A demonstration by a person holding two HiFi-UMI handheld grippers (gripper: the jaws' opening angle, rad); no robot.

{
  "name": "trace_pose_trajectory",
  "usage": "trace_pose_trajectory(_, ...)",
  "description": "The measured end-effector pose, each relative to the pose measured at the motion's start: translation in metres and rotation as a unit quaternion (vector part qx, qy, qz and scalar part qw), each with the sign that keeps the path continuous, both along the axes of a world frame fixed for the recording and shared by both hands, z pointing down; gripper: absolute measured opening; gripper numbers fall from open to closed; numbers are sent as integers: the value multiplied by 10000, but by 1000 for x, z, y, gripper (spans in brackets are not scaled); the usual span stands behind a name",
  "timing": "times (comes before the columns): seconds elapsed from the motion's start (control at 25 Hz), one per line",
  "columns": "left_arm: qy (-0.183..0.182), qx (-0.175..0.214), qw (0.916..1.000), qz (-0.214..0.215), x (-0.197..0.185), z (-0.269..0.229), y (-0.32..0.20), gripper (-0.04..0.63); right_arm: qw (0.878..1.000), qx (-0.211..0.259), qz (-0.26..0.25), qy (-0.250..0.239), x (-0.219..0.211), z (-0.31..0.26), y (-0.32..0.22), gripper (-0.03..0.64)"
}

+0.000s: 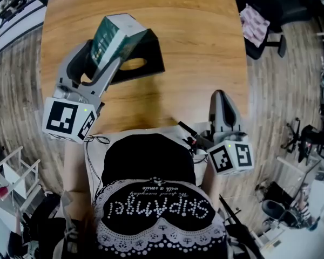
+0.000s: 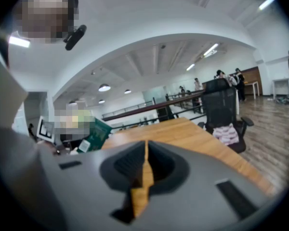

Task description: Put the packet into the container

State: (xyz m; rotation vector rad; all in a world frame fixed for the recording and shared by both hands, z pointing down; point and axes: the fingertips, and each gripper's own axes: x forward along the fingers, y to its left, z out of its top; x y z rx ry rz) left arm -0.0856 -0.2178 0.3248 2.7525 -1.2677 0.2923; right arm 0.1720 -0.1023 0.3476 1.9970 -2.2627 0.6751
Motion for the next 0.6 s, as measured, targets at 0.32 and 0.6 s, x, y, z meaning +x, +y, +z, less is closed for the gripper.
trace_pose_trajectory(0.32,-150,-181,9996,168,7,19,-1,324,10000,-28,-70,-35,-2,3,-3,41)
trace_pose_trajectory(0.6,-370,-258,9985,313,11,37,-6,324,9999,-77,-95,-49,-6,5,-6,40)
